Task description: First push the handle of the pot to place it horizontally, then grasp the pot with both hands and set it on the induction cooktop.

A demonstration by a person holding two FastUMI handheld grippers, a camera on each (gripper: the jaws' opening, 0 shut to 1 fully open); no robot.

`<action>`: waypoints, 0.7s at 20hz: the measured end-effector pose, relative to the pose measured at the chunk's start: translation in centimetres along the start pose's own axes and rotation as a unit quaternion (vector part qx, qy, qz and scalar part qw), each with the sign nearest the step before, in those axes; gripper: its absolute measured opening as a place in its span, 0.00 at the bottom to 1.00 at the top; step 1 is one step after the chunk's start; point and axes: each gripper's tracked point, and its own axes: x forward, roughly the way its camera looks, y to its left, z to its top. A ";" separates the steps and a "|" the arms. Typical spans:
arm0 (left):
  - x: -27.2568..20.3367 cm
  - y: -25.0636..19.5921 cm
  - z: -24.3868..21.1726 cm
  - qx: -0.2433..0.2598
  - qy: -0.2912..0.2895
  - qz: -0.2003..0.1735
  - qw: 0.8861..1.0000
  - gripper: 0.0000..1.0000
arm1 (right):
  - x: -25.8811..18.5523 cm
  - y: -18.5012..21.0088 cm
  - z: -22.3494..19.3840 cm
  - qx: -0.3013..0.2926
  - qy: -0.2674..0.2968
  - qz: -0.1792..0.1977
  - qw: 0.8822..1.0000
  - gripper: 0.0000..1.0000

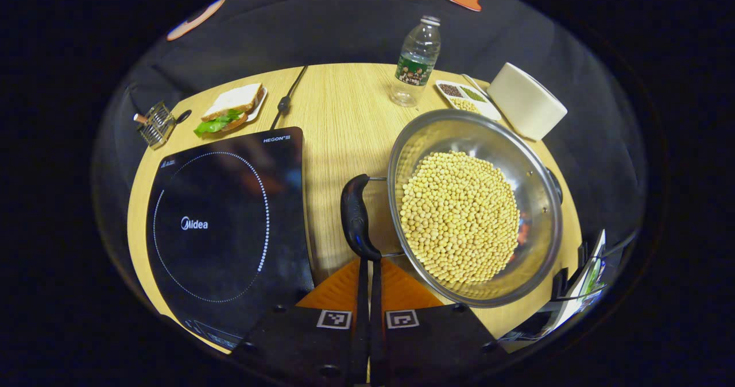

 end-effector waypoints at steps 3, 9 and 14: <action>-1.2 0.9 0.4 -0.018 -0.019 -0.004 1.000 0.12 | 2.0 2.6 -2.6 -0.005 0.037 0.033 0.999 0.95; -3.1 1.1 4.6 -0.003 -0.090 0.000 0.996 0.47 | 5.6 7.0 -8.2 -0.012 0.119 0.086 0.989 0.95; -1.6 -1.4 5.6 0.013 -0.090 -0.013 0.996 0.90 | 7.5 9.0 -12.8 -0.031 0.182 0.102 0.977 0.95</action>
